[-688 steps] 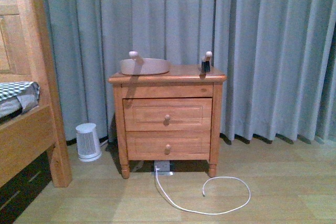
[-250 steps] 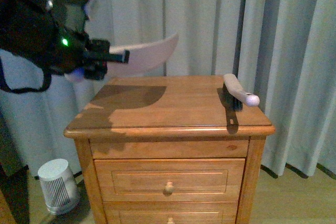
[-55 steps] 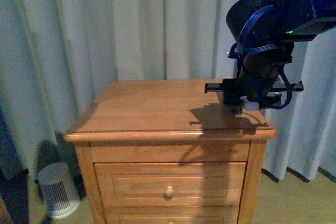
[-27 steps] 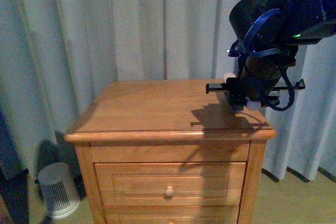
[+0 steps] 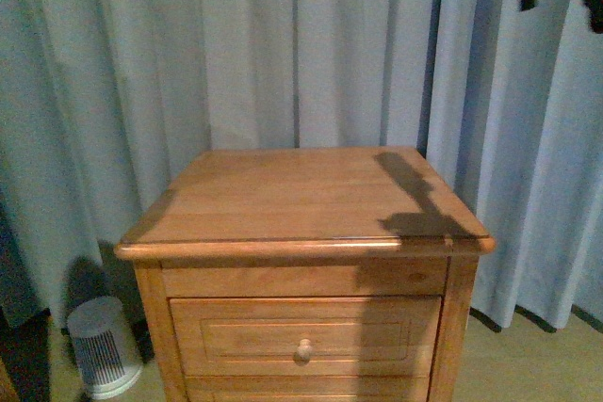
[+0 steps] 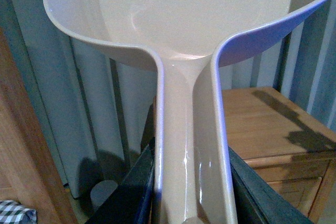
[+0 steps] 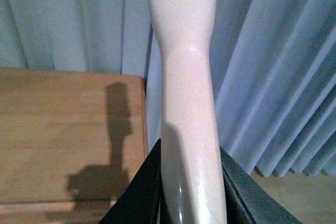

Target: Clean up trash

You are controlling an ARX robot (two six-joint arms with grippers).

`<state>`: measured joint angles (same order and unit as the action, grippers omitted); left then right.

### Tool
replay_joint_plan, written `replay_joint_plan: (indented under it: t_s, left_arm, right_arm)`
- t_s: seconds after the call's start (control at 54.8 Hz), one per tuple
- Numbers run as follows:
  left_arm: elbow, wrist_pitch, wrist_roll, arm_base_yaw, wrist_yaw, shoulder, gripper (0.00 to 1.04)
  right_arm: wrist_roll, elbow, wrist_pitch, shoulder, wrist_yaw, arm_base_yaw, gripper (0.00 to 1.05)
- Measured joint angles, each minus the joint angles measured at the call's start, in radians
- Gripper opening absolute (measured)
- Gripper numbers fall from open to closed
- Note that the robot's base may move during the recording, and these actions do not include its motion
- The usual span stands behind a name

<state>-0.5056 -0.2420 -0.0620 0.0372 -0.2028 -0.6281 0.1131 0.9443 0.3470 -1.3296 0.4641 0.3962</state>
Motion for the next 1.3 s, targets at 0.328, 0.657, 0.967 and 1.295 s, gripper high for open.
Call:
replay_joint_plan:
  t_s: [0.328,0.657,0.967,1.295]
  left_arm:
    - [0.000,0.000,0.000,0.000,0.000,0.000,0.28]
    - [0.000,0.000,0.000,0.000,0.000,0.000,0.28]
    - [0.000,0.000,0.000,0.000,0.000,0.000,0.28]
    - [0.000,0.000,0.000,0.000,0.000,0.000,0.28]
  right_arm:
    - [0.023,-0.332,-0.069,0.512,0.141,0.067,0.21]
    - [0.036,-0.397,-0.077,0.617,0.179,0.081,0.21]
    - [0.021,-0.413,-0.072,0.601,0.171,0.078,0.21]
    - [0.018,-0.413,-0.072,0.601,0.171,0.077,0.21]
